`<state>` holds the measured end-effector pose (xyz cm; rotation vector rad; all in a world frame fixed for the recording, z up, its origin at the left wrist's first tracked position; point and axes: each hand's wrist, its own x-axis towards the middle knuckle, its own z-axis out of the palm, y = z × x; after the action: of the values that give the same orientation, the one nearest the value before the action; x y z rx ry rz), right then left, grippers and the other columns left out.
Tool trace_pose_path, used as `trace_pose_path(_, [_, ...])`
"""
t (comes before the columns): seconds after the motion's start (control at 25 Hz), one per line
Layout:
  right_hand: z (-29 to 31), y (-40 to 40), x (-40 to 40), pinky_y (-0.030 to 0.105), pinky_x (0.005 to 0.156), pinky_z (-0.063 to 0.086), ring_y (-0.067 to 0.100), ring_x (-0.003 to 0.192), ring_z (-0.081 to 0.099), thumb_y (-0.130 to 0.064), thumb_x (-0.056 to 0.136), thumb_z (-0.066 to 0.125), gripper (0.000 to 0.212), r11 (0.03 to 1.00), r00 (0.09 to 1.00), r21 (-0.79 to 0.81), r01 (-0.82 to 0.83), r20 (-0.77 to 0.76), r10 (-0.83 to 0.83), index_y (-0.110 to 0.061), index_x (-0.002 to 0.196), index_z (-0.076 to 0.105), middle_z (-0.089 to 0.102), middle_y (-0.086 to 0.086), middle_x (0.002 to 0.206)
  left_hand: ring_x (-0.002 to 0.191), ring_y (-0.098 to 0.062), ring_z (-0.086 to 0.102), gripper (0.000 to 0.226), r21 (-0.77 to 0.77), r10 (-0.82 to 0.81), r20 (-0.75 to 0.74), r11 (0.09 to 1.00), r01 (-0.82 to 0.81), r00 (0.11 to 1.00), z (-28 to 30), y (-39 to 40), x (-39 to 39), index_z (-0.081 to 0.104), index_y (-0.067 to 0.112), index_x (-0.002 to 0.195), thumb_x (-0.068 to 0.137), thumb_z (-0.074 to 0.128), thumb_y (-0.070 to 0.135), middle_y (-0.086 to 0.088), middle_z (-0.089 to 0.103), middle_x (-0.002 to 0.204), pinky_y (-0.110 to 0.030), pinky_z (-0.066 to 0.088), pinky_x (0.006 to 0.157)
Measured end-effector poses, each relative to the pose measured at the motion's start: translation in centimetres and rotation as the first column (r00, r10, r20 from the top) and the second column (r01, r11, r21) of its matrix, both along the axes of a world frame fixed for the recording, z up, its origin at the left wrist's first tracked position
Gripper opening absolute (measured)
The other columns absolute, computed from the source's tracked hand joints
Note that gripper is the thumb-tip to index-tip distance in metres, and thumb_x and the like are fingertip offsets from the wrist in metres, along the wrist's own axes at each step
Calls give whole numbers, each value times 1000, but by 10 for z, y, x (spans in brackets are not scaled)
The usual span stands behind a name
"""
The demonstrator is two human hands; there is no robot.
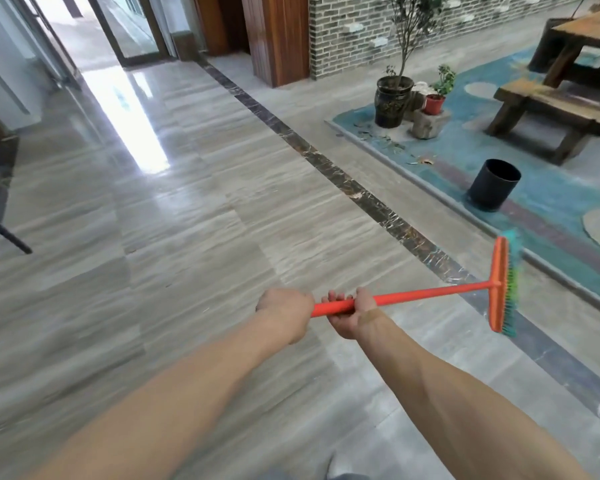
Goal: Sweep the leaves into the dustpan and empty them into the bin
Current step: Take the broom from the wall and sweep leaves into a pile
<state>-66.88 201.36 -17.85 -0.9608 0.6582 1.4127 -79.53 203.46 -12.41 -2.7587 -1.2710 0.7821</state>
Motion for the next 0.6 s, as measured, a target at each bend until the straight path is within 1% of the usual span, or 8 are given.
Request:
trace_pose_path(0.04, [-1,22,20,36,67,55,19,53,57,-38,100,39,37,997,999,-75,10,37,-7,-10,74,41,48,2,67,98,-30,64,27,14,-14,71,1000,13,997,-4,20,11,52,20,117,90,51,21,-6,66,110,-34,44,67])
trace_pose_path(0.08, [0,33,36,35,69,54,17,55,54,-40,99,41,38,994,998,-106,38,58,-32,-10,74,41,48,1,65,97,-32,64,23,19,15,129,1000,-18,992,-4,36,13,54,21,113,91,50,24,-6,66,108,-35,43,66])
trace_pose_path(0.16, [5,67,69,31,60,52,15,52,49,-43,97,41,42,980,986,-156,124,129,-104,-11,71,43,46,0,63,92,-31,64,22,37,-9,182,999,2,983,-7,73,25,56,25,107,92,47,38,-6,67,103,-33,40,63])
trace_pose_path(0.28, [-5,118,106,29,45,45,18,46,42,-42,96,35,45,973,980,-191,131,175,-97,-12,63,39,41,1,56,76,-26,60,42,37,-60,210,998,54,976,-24,132,43,54,28,98,89,35,64,0,66,92,-30,28,52])
trace_pose_path(0.32, [-12,138,117,29,44,43,18,44,40,-42,97,34,45,972,980,-184,145,162,-115,-12,62,38,39,0,55,69,-24,55,48,37,-69,212,997,63,975,-31,157,51,53,28,95,87,30,70,1,64,88,-31,25,50])
trace_pose_path(0.4, [-23,172,132,31,45,42,18,43,38,-42,97,35,45,966,981,-210,153,152,-122,-12,63,37,37,0,53,63,-22,50,55,16,-70,228,998,69,971,-46,196,63,51,28,92,84,26,76,2,61,81,-32,28,49])
trace_pose_path(0.48, [-30,211,147,34,47,43,19,46,39,-41,98,36,46,965,982,-233,120,174,-80,-10,64,39,38,1,55,69,-24,57,58,-22,-61,249,997,69,966,-66,235,81,52,28,91,83,25,78,0,63,83,-33,35,54])
trace_pose_path(0.6, [-38,261,177,37,51,45,21,49,41,-36,100,38,46,941,982,-316,120,176,-66,-8,64,41,40,3,57,82,-29,63,59,-79,-46,316,994,75,948,-80,289,111,55,26,93,82,26,77,-4,67,90,-34,37,59])
